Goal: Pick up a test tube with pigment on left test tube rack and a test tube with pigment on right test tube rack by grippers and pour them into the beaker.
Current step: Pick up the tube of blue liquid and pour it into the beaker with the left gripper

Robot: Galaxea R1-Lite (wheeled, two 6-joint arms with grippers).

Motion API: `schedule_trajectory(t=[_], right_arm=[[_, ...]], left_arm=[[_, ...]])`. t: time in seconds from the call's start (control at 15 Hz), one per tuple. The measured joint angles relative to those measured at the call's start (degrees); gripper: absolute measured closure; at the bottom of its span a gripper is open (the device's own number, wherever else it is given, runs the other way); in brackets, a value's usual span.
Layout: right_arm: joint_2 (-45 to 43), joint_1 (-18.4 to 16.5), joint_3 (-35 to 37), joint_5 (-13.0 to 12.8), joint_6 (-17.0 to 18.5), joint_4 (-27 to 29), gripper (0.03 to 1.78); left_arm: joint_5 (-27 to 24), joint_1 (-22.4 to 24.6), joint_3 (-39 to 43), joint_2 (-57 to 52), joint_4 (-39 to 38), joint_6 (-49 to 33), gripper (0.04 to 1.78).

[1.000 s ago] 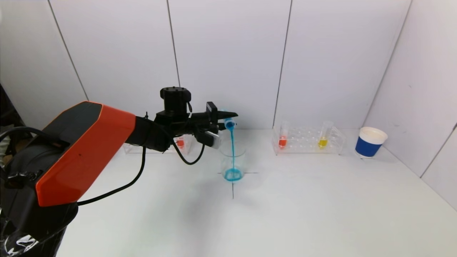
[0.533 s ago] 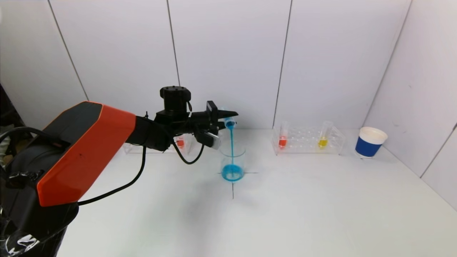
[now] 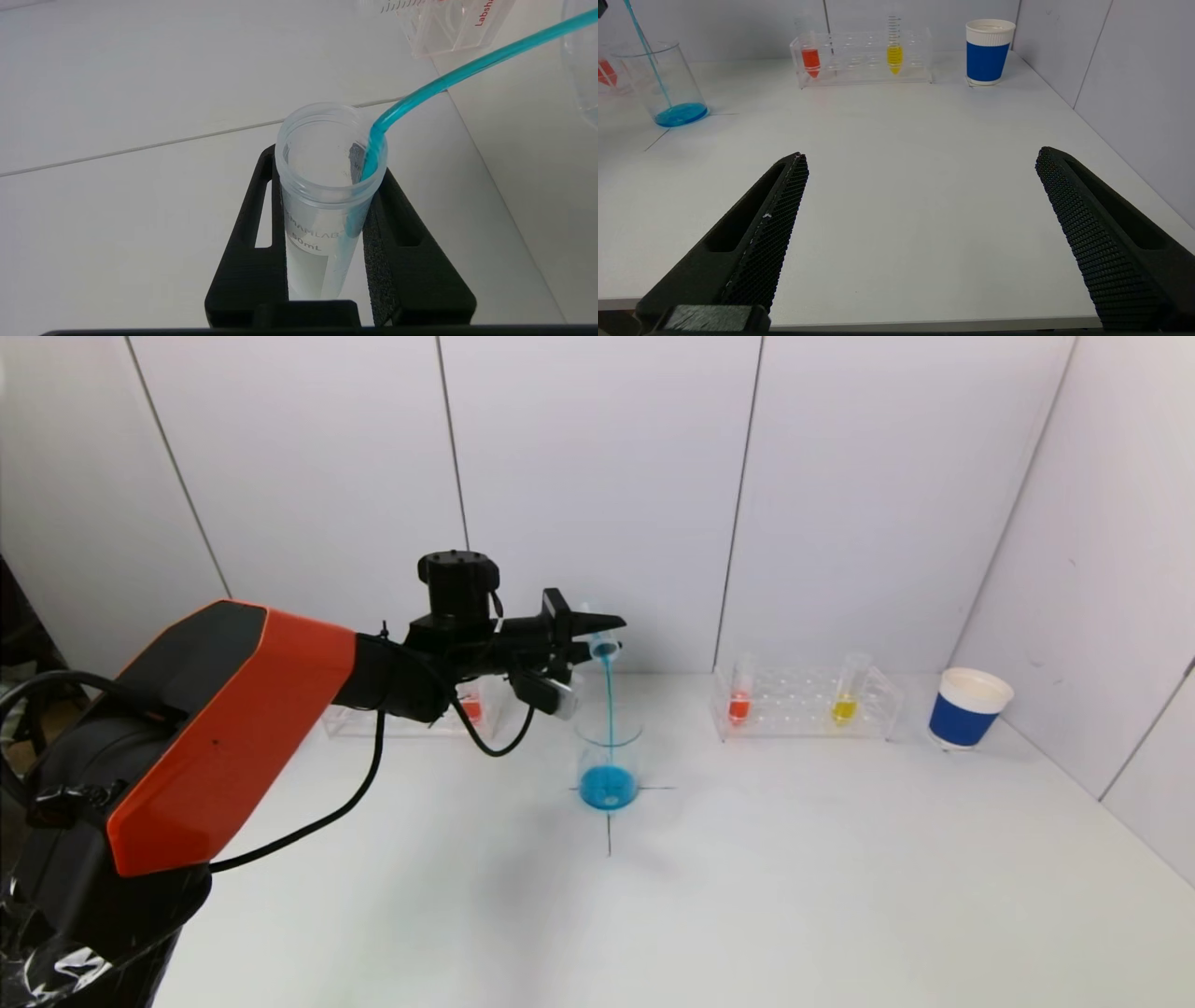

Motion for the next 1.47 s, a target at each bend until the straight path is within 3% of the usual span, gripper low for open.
schedule_trajectory(t=[1.13,1.47], right_arm=[[0.0,0.0,0.0,0.0,0.0,0.0,0.04],[0.0,0.0,0.0,0.0,0.0,0.0,0.04]], left_arm=[[-0.4,0.2,-0.6,0.0,-0.1,3.8,1.35],[0.5,0.4,0.2,-0.2,0.3,0.7,1.35]])
